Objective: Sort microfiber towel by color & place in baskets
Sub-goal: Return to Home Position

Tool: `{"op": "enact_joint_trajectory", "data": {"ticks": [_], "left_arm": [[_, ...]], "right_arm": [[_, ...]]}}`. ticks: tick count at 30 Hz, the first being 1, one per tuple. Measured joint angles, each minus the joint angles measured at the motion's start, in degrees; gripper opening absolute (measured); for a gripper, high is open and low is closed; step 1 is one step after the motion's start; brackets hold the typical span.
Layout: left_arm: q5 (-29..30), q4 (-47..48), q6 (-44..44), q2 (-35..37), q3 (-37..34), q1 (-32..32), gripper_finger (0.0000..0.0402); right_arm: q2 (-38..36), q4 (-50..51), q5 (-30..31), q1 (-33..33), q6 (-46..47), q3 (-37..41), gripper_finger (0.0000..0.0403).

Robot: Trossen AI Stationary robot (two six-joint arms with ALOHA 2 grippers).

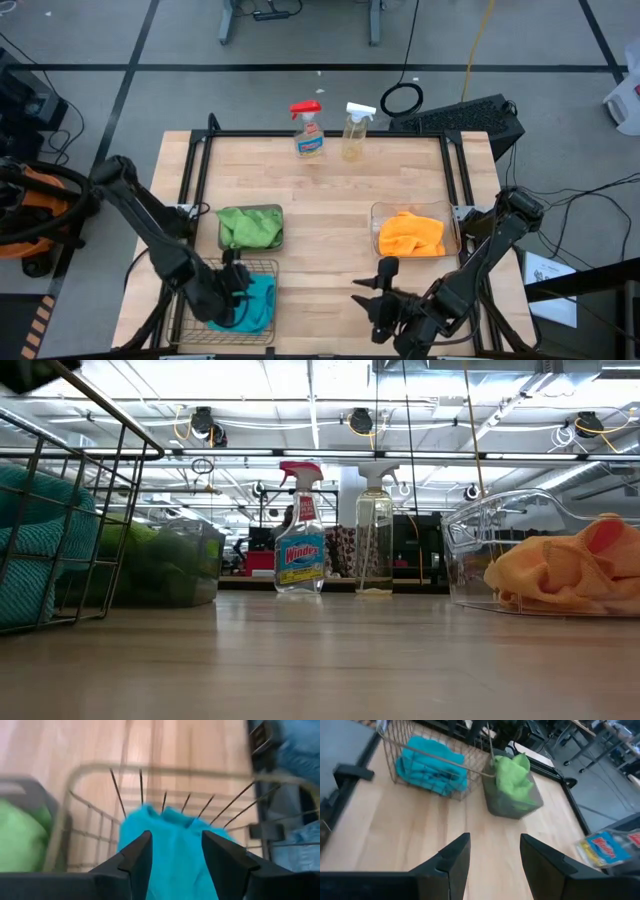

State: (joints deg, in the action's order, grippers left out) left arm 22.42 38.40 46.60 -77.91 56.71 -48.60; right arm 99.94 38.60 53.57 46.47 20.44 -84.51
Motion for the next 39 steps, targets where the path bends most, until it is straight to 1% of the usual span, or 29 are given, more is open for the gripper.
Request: {"op": "enact_joint_trajectory", "data": {"ticks": [2, 5, 8, 10, 15, 20, 23, 25, 29, 32, 36, 39], "left_arm": [[1.9, -0.4, -3.5, 3.0, 0.0, 0.0, 0.0177], [4.4, -0.8, -9.3, 6.8, 0.0, 0.5, 0.0177], [5.2, -0.8, -14.8, 9.7, 0.0, 1.5, 0.0176], [5.3, -1.7, -19.3, 11.2, 0.0, 2.6, 0.0167], [4.2, -5.3, -29.7, 13.6, 0.0, 6.5, 0.0116], [3.9, -7.1, -37.0, 15.6, 0.0, 10.1, 0.0051], [4.6, -7.0, -40.1, 16.6, 0.0, 12.4, 0.0016], [4.6, -6.9, -41.5, 17.5, 0.0, 13.7, 0.0006], [4.2, -7.6, -44.9, 18.6, 0.0, 15.4, 0.0011], [2.2, -12.7, -48.7, 19.2, -2.2, 17.0, 0.0012], [-4.3, -21.0, -50.5, 19.8, -7.3, 20.2, 0.0012], [-4.8, -24.7, -50.6, 20.4, -10.3, 21.9, 0.0013]], "right_arm": [[-1.3, 2.8, -1.2, 0.0, 0.2, 0.0, 0.0160], [-3.7, 8.2, -1.5, 0.3, 2.0, 0.0, 0.0146], [-6.4, 13.4, -1.3, 1.0, 3.7, 0.0, 0.0127], [-8.0, 16.3, -1.3, 1.5, 4.8, 0.0, 0.0113], [-11.4, 22.9, -0.8, 3.1, 7.7, 0.2, 0.0074], [-16.4, 21.9, 0.2, 4.4, 8.2, 5.6, 0.0034], [-20.4, 19.5, 0.3, 4.4, 9.2, 11.0, 0.0011], [-23.5, 15.6, 0.4, 4.4, 8.9, 15.2, 0.0003], [-30.4, 4.7, 0.2, 3.6, 4.2, 24.7, 0.0004], [-35.9, -4.0, -0.8, 3.0, -0.5, 31.7, 0.0001], [-43.2, -17.9, -4.6, 1.1, -9.1, 40.3, 0.0001], [-47.9, -26.3, -9.4, -1.2, -15.7, 46.2, 0.0001]]}}
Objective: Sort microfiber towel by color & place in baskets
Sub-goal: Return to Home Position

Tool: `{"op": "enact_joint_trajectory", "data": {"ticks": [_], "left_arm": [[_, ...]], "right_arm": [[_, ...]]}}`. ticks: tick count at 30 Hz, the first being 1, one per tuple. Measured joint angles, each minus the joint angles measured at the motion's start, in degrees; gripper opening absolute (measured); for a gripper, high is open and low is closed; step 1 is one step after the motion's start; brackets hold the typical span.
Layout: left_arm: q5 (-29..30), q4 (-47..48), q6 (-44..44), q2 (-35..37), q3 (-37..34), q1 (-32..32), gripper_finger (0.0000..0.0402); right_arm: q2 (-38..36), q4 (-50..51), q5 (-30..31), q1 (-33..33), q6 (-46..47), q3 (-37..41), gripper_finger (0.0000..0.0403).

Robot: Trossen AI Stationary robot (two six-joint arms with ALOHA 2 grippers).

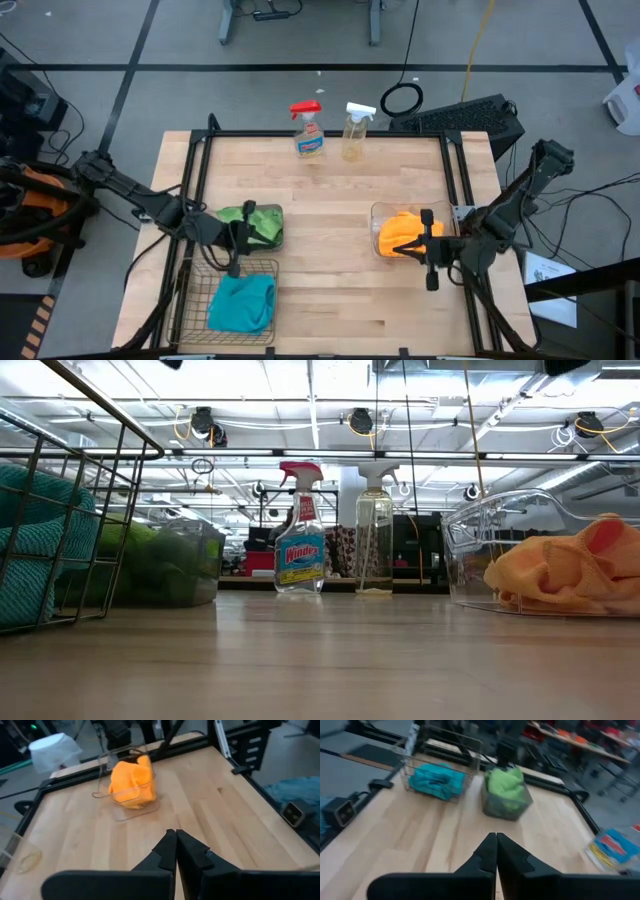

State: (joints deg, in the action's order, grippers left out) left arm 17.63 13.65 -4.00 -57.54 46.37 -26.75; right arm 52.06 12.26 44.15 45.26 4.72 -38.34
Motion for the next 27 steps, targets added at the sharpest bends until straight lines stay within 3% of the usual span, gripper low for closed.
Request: {"op": "enact_joint_trajectory", "data": {"ticks": [9, 19, 27], "left_arm": [[-0.8, -12.5, -2.8, 3.0, -8.7, 5.6, 0.0013], [-8.9, -13.6, -3.9, 9.3, -14.5, 14.1, 0.0013], [-13.0, -16.8, -2.3, 13.4, -21.0, 17.7, 0.0013]], "right_arm": [[-10.9, -8.1, -14.1, -8.9, -8.3, 11.9, 0.0000], [-18.8, -23.2, -21.0, -14.5, -13.6, 24.9, 0.0000], [-22.1, -24.6, -27.7, -17.5, -11.6, 28.5, 0.0000]]}}
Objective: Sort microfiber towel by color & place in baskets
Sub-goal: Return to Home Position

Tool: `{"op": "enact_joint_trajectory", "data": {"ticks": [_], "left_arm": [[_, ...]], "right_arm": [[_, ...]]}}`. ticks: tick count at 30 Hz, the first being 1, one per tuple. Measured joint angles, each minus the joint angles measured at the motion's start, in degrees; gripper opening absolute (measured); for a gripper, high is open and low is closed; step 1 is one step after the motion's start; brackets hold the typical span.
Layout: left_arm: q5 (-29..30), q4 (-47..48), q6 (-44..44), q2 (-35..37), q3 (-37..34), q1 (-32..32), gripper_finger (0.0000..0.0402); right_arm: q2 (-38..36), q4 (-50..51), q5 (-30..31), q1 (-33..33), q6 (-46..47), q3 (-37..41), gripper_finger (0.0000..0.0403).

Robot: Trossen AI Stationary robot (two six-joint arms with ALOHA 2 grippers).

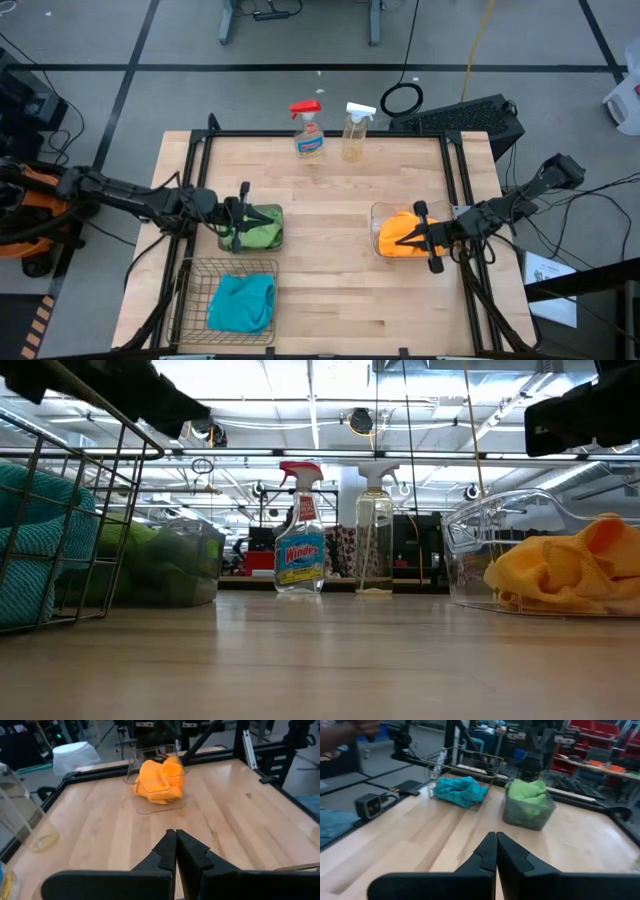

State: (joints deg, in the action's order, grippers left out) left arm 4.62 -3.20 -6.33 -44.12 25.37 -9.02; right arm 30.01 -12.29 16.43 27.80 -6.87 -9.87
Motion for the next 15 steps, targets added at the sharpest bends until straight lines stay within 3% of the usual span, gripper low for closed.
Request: {"op": "enact_joint_trajectory", "data": {"ticks": [8, 15], "left_arm": [[-1.8, -2.4, 1.0, 3.8, -5.0, 1.6, 0.0013], [-2.8, -2.2, 1.5, 8.0, -7.8, 2.4, 0.0013]], "right_arm": [[-0.4, 0.0, -4.7, -2.0, 1.4, 1.9, 0.0000], [-0.4, -2.6, -4.9, -2.1, 3.5, 5.4, 0.0000]]}}
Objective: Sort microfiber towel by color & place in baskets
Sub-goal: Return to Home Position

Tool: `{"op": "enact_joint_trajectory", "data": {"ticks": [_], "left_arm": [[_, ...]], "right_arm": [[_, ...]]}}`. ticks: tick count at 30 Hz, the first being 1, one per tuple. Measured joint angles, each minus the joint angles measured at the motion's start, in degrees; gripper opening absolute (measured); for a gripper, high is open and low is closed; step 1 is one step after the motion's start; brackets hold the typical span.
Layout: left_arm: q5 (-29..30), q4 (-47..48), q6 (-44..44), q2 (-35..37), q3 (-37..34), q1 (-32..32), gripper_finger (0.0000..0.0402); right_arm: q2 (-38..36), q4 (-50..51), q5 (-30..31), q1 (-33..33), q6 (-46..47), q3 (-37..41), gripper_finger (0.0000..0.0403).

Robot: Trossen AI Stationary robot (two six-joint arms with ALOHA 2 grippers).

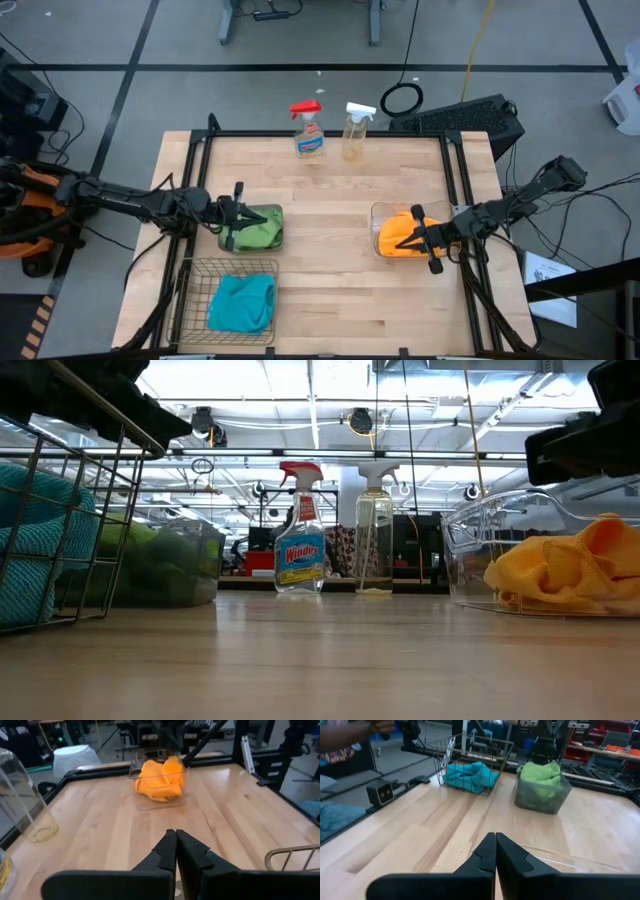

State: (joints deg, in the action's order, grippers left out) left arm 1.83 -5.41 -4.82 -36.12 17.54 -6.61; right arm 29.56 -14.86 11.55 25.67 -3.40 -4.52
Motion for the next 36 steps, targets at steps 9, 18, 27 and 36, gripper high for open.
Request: {"op": "enact_joint_trajectory", "data": {"ticks": [9, 18, 27, 36], "left_arm": [[-2.6, 2.8, 0.1, 6.9, -2.4, 2.2, 0.0013], [-6.6, 9.8, 0.5, 14.0, -2.4, 4.8, 0.0013], [-6.7, 12.3, 3.0, 19.4, -4.7, 5.3, 0.0005], [-5.8, 9.5, 4.5, 23.0, -9.3, 5.3, 0.0003]], "right_arm": [[-0.1, -6.2, 0.0, 0.0, 2.1, 3.7, 0.0000], [-1.1, -5.0, 0.1, 0.0, 0.3, 3.7, 0.0000], [-4.2, -4.7, 0.3, 0.0, -0.3, 3.7, 0.0000], [-6.8, -3.2, 2.5, 0.0, 0.0, 3.7, 0.0000]]}}
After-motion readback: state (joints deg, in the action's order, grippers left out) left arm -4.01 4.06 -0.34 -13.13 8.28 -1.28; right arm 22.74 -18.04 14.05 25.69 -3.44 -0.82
